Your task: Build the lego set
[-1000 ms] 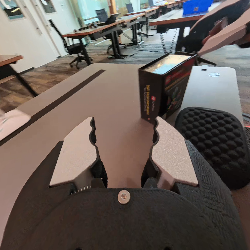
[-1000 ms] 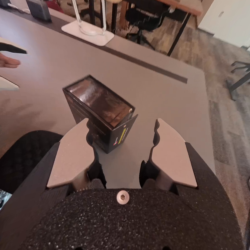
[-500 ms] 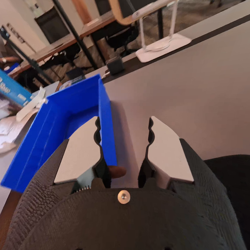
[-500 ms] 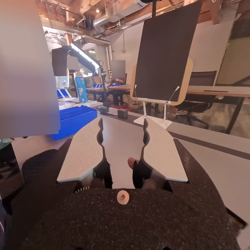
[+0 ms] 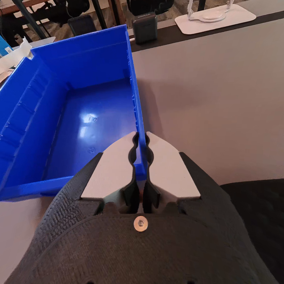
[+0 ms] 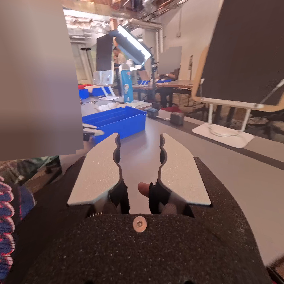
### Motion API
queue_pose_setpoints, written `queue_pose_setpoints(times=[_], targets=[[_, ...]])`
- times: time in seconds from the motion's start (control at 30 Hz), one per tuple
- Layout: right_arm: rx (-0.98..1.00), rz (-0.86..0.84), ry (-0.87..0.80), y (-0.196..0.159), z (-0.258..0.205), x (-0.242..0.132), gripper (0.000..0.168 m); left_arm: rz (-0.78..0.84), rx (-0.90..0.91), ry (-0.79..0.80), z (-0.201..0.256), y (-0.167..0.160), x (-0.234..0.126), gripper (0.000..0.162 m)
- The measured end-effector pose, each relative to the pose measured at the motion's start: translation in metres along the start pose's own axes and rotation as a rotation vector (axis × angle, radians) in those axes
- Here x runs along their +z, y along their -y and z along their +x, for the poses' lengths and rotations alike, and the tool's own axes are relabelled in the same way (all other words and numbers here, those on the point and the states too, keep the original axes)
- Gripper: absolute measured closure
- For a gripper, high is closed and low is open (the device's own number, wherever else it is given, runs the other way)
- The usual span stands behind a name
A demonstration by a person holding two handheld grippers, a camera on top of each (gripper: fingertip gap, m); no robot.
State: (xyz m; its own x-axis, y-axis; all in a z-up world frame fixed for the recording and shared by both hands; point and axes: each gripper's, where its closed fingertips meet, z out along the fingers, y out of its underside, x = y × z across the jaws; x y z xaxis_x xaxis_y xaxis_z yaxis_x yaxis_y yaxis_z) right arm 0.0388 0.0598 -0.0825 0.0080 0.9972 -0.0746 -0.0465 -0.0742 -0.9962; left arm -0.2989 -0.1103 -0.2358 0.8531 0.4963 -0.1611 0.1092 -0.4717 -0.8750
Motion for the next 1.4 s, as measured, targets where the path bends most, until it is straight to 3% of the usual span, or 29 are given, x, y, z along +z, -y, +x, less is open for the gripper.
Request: queue_pose_setpoints(times=[0.17, 0.3, 0.77, 1.4], targets=[[-0.116, -0.085, 0.036, -0.016, -0.022, 0.023, 0.119, 0.003, 0.065, 0.005, 0.014, 0.006, 0.007, 0.153], [-0.091, -0.111, 0.047, -0.027, -0.023, 0.031, 0.12, 0.007, 0.055, -0.006, 0.029, 0.012, 0.013, 0.152], [-0.017, -0.188, -0.016, -0.058, 0.0, 0.02, 0.125, 0.001, 0.055, -0.061, 0.097, 0.04, 0.031, 0.154], [0.036, -0.219, -0.052, -0.074, 0.019, 0.004, 0.127, -0.001, 0.1, -0.474, 0.285, 0.058, 0.016, 0.143]])
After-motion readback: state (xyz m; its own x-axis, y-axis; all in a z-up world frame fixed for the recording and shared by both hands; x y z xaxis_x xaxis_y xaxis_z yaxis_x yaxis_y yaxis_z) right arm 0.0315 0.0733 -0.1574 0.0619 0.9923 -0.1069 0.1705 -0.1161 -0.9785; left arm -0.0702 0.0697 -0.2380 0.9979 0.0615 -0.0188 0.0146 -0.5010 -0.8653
